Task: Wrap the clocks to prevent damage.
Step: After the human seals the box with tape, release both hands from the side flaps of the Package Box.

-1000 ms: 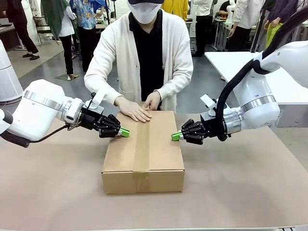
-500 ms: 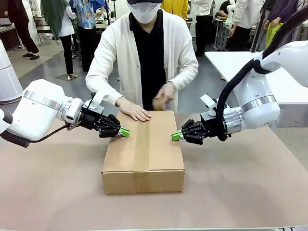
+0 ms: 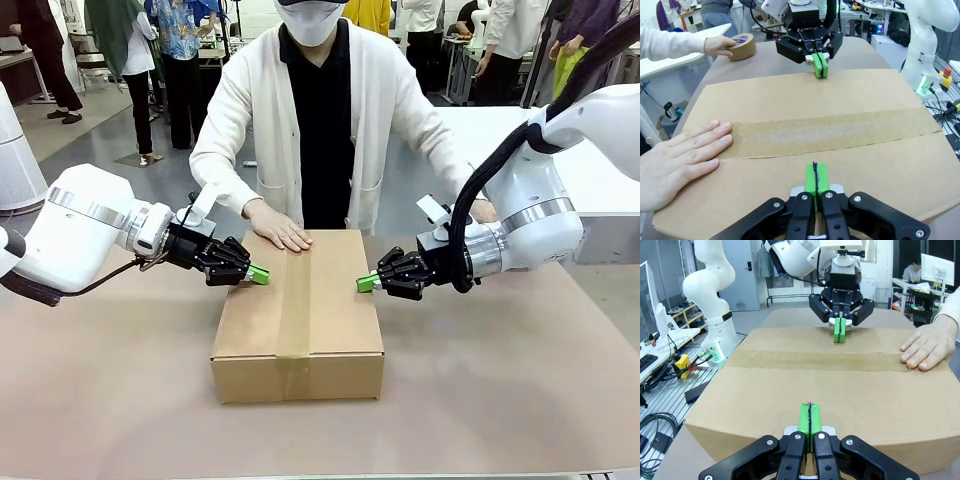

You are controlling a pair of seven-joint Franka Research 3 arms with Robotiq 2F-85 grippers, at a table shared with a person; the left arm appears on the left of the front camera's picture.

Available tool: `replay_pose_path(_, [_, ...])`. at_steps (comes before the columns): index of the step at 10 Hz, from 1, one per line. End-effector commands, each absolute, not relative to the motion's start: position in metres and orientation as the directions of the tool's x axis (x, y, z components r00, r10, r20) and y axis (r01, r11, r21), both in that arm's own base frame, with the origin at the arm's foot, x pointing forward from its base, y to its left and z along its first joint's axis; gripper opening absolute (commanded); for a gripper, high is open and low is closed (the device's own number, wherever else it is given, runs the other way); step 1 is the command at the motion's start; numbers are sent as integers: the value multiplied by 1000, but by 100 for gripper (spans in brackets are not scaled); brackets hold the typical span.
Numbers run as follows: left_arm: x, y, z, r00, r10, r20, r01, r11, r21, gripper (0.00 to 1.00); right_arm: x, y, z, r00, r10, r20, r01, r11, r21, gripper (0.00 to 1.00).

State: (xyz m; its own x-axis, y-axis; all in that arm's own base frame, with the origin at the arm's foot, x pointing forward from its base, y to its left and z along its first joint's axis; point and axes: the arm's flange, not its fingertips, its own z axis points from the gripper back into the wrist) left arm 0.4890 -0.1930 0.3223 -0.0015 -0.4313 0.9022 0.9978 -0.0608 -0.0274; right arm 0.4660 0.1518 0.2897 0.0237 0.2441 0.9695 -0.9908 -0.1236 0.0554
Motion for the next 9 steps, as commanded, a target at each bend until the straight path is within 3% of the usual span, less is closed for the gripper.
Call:
replay_pose_path(1, [488, -194, 318, 0, -448, 894, 998, -53, -27, 0, 465, 153, 287, 26, 252, 967, -991, -121, 58, 1])
replay_pose_path(9, [488, -194, 318, 0, -448, 894, 998, -53, -27, 0, 465, 153, 287, 26, 252, 967, -991, -121, 58, 1])
